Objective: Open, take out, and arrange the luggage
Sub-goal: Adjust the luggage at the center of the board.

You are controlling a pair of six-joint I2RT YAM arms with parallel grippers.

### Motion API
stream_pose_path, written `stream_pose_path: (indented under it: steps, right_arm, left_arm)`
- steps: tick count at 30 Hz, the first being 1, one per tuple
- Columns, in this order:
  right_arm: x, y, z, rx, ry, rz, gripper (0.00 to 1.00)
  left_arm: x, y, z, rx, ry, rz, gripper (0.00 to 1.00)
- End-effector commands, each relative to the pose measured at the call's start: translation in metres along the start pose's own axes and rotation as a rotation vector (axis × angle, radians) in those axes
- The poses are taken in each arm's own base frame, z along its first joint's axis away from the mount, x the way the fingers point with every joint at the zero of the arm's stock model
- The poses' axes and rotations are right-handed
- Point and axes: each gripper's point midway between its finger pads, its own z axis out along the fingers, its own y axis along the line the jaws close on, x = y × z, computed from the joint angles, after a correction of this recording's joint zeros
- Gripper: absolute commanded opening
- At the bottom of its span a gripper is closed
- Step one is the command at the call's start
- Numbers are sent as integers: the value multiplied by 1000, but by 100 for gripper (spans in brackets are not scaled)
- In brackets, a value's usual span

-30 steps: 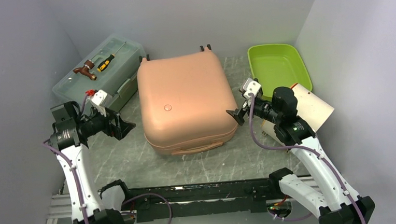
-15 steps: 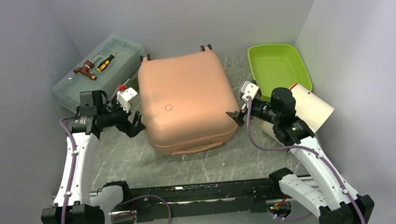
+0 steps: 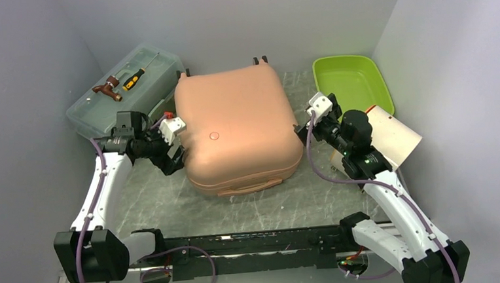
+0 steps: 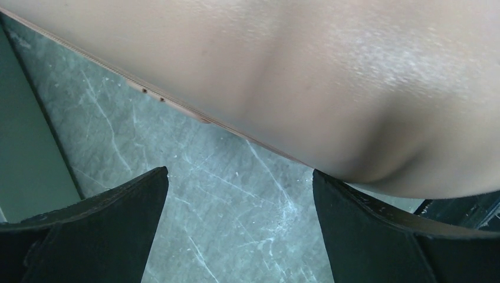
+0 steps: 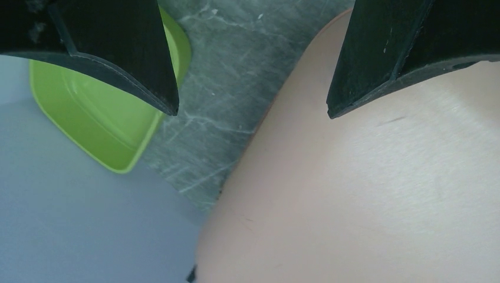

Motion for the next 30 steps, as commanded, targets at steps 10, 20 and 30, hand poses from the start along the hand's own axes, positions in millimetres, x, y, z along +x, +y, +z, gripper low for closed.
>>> stream_pose_path:
  steps: [10, 20, 30]
  right_arm:
    - [19, -50, 19, 256, 112, 80, 100]
    - [43, 71, 32, -484, 309, 237, 100]
    - [12, 74, 27, -509, 222, 230, 100]
  left_arm:
    - [-34, -49, 19, 190, -130, 58, 99]
    - [-78, 38, -30, -259, -256, -49, 99]
    - [-90, 112, -17, -466, -237, -133, 99]
